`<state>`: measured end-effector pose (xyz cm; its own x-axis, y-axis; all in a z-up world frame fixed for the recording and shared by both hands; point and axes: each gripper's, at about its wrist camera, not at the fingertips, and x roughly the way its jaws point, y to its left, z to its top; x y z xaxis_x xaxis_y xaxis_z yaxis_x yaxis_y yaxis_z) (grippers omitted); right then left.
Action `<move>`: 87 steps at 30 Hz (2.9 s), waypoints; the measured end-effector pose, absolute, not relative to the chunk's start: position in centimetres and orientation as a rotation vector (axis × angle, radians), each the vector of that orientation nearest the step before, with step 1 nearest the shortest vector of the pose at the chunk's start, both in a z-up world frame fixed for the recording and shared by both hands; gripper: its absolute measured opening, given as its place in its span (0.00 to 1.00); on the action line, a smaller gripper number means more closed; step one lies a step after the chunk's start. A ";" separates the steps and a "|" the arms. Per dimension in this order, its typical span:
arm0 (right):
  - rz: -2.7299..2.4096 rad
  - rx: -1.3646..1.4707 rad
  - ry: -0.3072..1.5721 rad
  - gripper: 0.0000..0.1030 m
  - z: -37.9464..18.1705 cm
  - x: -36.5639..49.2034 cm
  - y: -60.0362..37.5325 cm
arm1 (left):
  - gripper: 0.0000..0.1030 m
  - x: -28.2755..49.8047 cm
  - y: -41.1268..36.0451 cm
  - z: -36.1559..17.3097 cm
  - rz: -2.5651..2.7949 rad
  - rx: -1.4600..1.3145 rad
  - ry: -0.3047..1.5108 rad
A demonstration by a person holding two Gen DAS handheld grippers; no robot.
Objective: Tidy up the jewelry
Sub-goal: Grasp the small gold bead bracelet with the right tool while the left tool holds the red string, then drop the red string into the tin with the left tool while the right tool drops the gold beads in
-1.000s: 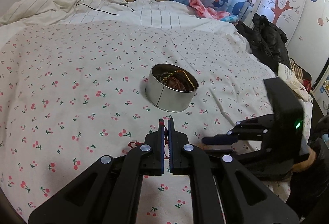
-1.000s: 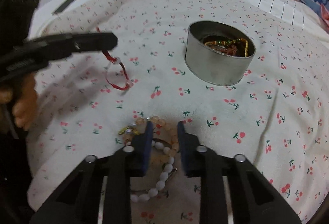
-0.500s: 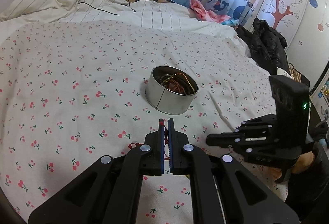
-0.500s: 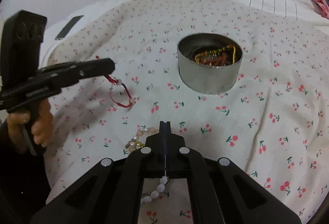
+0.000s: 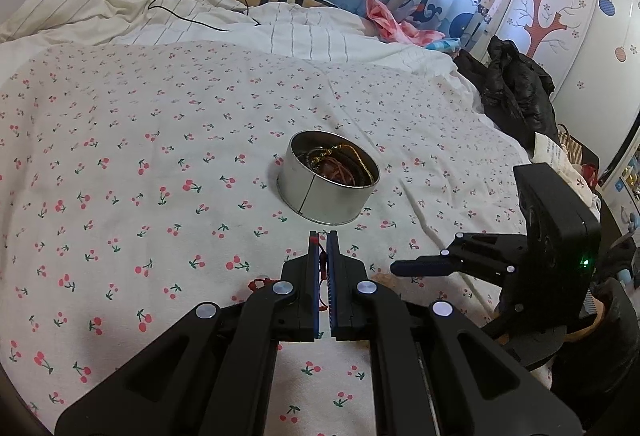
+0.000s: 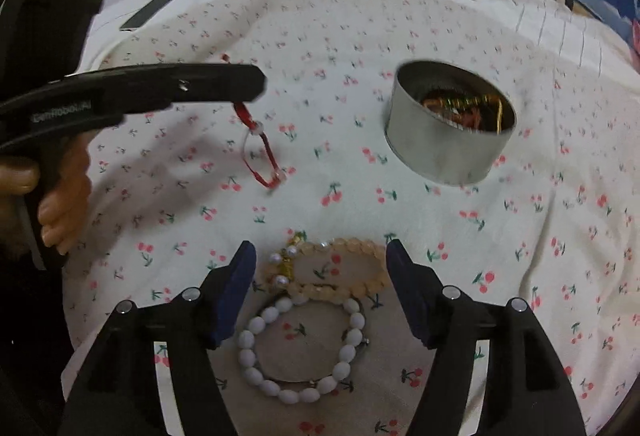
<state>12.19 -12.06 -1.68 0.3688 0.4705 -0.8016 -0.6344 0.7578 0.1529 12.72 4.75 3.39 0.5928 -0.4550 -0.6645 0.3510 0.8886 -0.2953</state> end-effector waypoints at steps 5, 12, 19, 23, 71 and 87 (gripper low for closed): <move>0.652 -0.164 0.958 0.63 -1.6 13.5 -12.9 | 0.03 12.6 4.6 3.5 -0.478 -0.139 0.811; 0.628 -0.235 1.043 0.15 -3.7 14.3 -12.2 | 0.03 12.6 4.6 3.7 -0.485 -0.140 0.810; 0.662 -0.086 1.024 0.08 -2.5 14.8 -13.8 | 0.03 12.5 4.8 4.0 -0.490 -0.155 0.795; 0.688 0.031 0.960 0.08 -0.6 15.0 -15.1 | 0.03 12.5 4.8 5.1 -0.512 -0.157 0.760; 0.720 0.577 0.869 0.09 1.4 25.4 -19.3 | 0.77 26.0 6.1 7.0 -0.396 -0.383 0.761; 0.523 0.448 0.842 0.44 1.4 25.2 -20.9 | 0.77 25.3 4.5 6.4 -0.426 -0.302 0.791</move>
